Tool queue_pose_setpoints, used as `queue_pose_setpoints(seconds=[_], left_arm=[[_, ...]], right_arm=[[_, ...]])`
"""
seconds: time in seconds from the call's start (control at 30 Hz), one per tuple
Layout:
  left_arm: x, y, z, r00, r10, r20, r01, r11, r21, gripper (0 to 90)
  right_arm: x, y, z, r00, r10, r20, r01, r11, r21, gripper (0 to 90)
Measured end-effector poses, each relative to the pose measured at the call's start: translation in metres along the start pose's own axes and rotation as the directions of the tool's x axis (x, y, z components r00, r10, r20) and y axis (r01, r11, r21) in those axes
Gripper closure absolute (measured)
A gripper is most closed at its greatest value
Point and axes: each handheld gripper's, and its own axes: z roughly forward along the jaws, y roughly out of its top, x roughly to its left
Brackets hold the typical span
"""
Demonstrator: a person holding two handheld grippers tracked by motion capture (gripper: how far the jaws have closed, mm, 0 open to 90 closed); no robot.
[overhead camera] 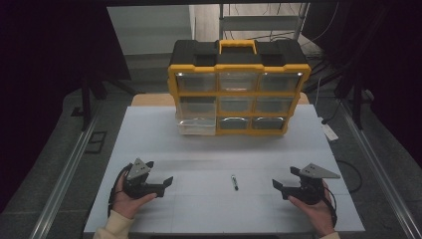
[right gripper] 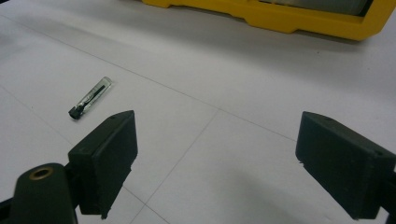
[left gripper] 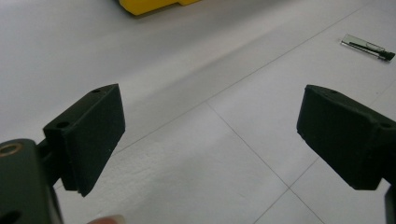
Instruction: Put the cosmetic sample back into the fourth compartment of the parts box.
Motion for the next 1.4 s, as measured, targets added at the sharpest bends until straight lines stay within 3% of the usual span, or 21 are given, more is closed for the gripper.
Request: queue_pose_setpoints(seconds=[0.37,0.8,0.93,1.4], left_arm=[[0.0,0.002,0.002,1.0,0.006,0.004,-0.006,0.9999,0.013,9.1],[-0.005,0.006,0.002,0.9995,0.025,0.02,-0.025,0.9989,0.04,9.5],[-0.007,0.008,0.004,0.999,0.038,0.024,-0.039,0.9984,0.041,9.6],[-0.014,0.021,0.008,0.9955,0.081,0.05,-0.084,0.9948,0.059,11.5]], right_arm=[[-0.008,-0.001,0.005,1.0,0.003,-0.009,-0.003,1.0,0.024,13.5],[-0.003,-0.002,0.006,0.9999,-0.01,-0.007,0.01,0.999,0.037,13.7],[-0.004,-0.003,0.005,0.9999,0.002,-0.01,-0.002,0.999,0.033,13.7],[0.001,-0.002,0.01,0.9996,-0.022,-0.021,0.023,0.998,0.052,13.8]])
